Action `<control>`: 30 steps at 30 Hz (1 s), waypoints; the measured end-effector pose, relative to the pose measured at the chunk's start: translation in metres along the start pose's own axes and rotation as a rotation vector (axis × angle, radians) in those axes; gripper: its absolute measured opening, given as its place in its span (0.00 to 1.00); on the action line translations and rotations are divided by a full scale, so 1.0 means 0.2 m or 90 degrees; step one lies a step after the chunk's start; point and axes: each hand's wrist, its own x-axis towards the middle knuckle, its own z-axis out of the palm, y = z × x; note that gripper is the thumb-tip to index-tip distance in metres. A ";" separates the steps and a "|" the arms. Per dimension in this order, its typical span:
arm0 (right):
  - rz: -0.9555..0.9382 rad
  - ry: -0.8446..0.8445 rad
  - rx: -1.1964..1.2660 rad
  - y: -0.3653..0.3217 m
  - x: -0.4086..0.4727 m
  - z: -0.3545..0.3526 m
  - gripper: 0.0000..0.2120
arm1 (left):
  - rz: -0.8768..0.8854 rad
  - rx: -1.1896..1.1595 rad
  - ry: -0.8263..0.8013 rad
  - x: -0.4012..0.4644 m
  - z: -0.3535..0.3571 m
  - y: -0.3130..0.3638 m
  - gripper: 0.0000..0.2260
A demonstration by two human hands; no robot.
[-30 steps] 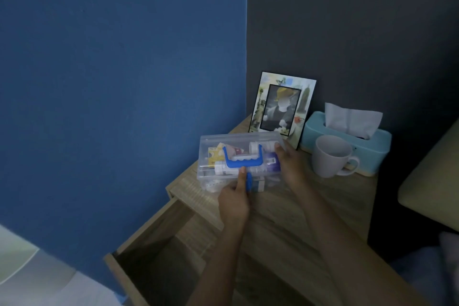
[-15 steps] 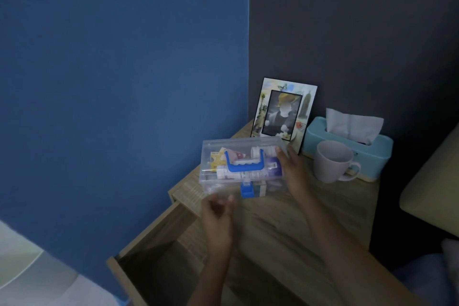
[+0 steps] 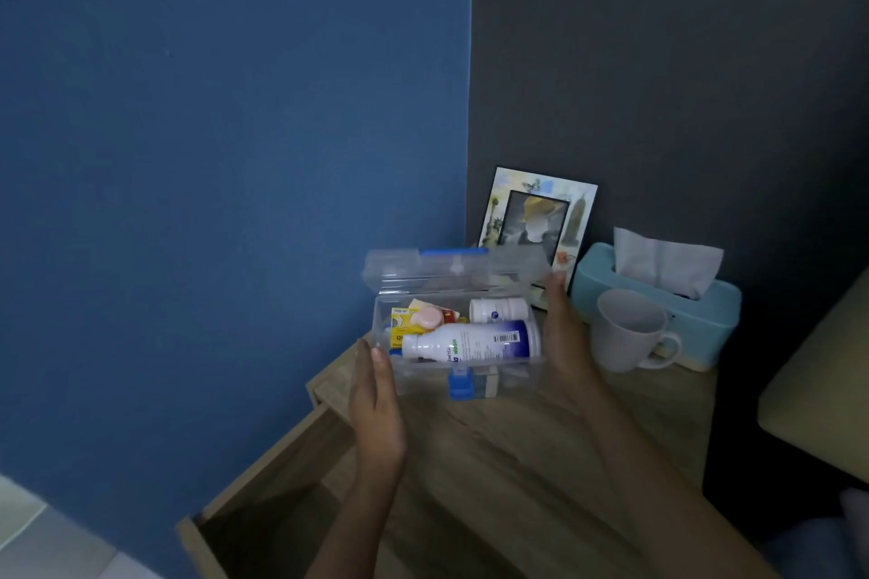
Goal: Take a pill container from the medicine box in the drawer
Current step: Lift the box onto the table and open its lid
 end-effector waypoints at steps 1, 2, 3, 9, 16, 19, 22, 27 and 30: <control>0.014 0.004 -0.022 -0.02 0.06 0.01 0.33 | 0.010 0.011 0.000 0.01 0.00 0.00 0.38; 0.029 -0.004 -0.049 -0.04 0.11 0.01 0.38 | 0.019 0.020 -0.004 0.02 0.00 -0.01 0.37; 0.031 -0.017 -0.074 -0.05 0.16 0.02 0.38 | 0.027 0.029 -0.012 0.03 0.00 -0.01 0.36; 0.066 -0.073 -0.142 0.00 0.34 0.03 0.33 | 0.054 0.090 -0.053 0.08 0.00 -0.01 0.34; 0.115 -0.066 -0.128 0.02 0.38 0.03 0.32 | 0.038 0.074 -0.056 0.13 -0.03 0.01 0.34; 0.094 -0.061 -0.105 0.01 0.30 0.02 0.29 | 0.104 0.149 -0.003 0.16 -0.03 0.03 0.29; 0.066 -0.020 -0.053 0.04 0.18 0.02 0.26 | 0.198 0.225 0.022 0.24 0.03 0.07 0.21; 0.041 -0.025 -0.058 0.10 -0.05 -0.01 0.18 | 0.152 0.468 -0.052 0.41 0.20 0.17 0.24; 0.032 -0.041 -0.074 0.14 -0.10 -0.03 0.17 | 0.086 0.632 -0.111 0.48 0.27 0.19 0.28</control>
